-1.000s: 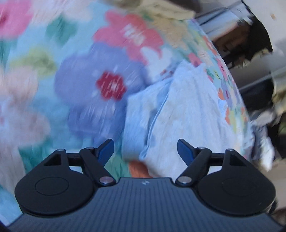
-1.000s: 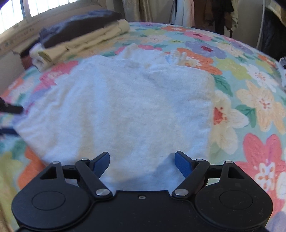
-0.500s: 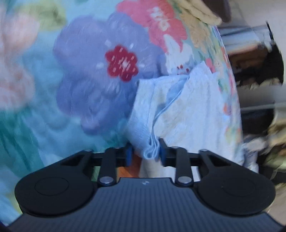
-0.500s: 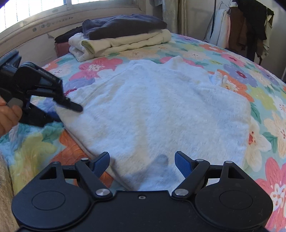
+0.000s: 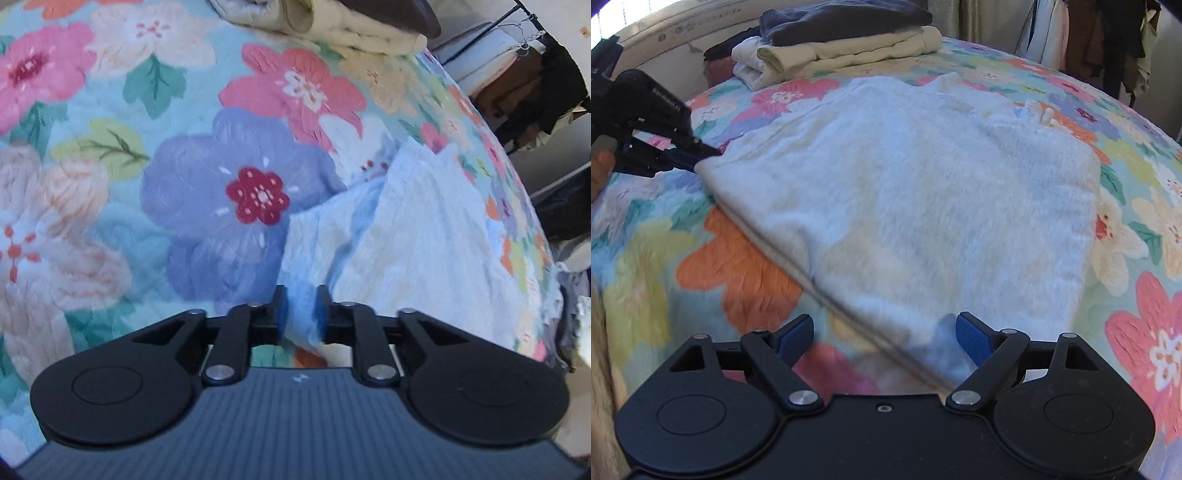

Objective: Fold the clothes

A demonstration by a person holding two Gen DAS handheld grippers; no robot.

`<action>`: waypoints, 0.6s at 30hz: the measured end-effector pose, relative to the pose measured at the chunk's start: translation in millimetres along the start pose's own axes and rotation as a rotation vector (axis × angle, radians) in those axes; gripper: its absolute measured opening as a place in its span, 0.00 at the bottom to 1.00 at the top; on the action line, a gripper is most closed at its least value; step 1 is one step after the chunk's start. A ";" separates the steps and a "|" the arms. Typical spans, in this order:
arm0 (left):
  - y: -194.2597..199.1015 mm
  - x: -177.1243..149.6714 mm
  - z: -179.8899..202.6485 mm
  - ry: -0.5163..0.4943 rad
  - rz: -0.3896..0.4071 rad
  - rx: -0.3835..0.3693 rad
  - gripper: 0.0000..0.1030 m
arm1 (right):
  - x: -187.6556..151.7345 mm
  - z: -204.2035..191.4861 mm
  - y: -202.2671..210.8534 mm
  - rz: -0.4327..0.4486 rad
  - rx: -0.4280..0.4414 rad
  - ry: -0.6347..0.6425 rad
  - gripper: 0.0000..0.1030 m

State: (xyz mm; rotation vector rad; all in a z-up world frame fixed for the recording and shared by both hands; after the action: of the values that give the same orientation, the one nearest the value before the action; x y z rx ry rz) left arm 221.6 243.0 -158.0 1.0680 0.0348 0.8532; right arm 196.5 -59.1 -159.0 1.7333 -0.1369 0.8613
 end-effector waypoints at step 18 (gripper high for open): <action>-42.0 -35.0 22.3 0.038 -0.182 -0.155 0.60 | -45.0 120.7 14.7 0.097 0.327 -0.897 0.85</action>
State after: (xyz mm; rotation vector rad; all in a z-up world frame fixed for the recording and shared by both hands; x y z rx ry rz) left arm 231.7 195.7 -192.0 0.8890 0.0948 0.7000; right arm 213.7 -184.8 -185.9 2.3334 -0.7078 0.1106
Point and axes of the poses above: each gripper's, at about its wrist camera, not at the fingertips, and y roughly against the way its jaws point, z to its right, x to its top, the point moved 8 cm from there along -y, roughly the way its jaws point, and after that the axes turned 3 degrees about -y, right-handed, at the moved point
